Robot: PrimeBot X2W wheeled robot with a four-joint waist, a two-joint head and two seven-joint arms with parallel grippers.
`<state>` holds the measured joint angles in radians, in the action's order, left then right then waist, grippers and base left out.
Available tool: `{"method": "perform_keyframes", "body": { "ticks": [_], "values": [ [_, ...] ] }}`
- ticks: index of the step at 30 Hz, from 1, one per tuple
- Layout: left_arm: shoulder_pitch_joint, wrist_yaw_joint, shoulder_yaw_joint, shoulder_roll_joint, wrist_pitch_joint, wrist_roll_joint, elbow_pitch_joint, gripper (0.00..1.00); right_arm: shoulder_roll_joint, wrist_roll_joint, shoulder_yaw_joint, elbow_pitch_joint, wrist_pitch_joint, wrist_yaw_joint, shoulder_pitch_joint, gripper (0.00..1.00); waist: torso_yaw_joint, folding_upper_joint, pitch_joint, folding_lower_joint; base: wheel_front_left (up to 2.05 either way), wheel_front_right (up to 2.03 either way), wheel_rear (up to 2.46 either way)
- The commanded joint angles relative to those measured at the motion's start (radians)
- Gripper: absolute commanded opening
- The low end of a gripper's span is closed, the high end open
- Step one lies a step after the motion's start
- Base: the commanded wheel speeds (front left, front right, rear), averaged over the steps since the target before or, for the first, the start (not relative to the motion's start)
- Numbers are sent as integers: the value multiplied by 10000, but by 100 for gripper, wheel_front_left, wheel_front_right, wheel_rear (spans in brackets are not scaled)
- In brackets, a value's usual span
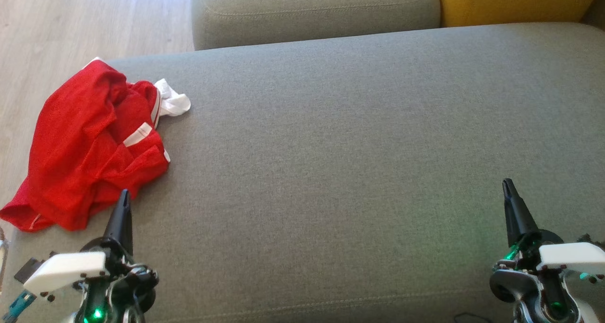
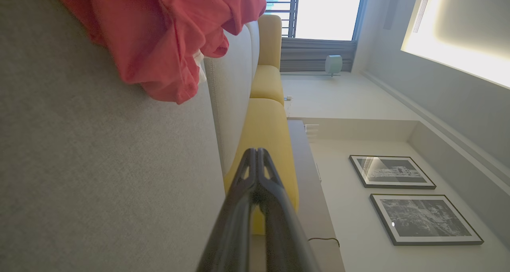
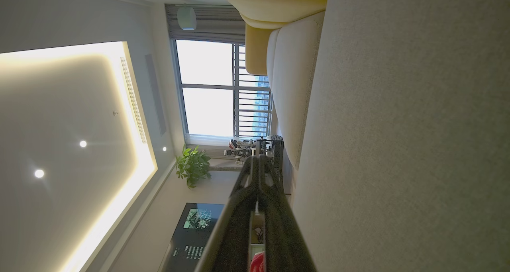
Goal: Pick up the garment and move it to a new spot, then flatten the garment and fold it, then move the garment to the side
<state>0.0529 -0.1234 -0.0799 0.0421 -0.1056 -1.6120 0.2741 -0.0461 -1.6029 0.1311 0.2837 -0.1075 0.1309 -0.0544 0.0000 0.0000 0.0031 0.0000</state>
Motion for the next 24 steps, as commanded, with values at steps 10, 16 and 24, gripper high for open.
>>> {"method": "perform_keyframes", "body": {
  "ticks": [10,16,24],
  "values": [
    [550,-73,-335,81,-73,29,-293,0,-41,-61,-178,-390,-54,-2,-535,0,0,0,0,0,0,0,0],
    [-136,17,25,-25,21,1,306,100,38,3,-31,320,7,0,110,100,0,0,1,0,0,0,0],
    [-329,16,-74,-59,205,106,529,100,82,144,-119,552,194,0,222,100,-9,0,13,0,0,0,0]
  ]
}}
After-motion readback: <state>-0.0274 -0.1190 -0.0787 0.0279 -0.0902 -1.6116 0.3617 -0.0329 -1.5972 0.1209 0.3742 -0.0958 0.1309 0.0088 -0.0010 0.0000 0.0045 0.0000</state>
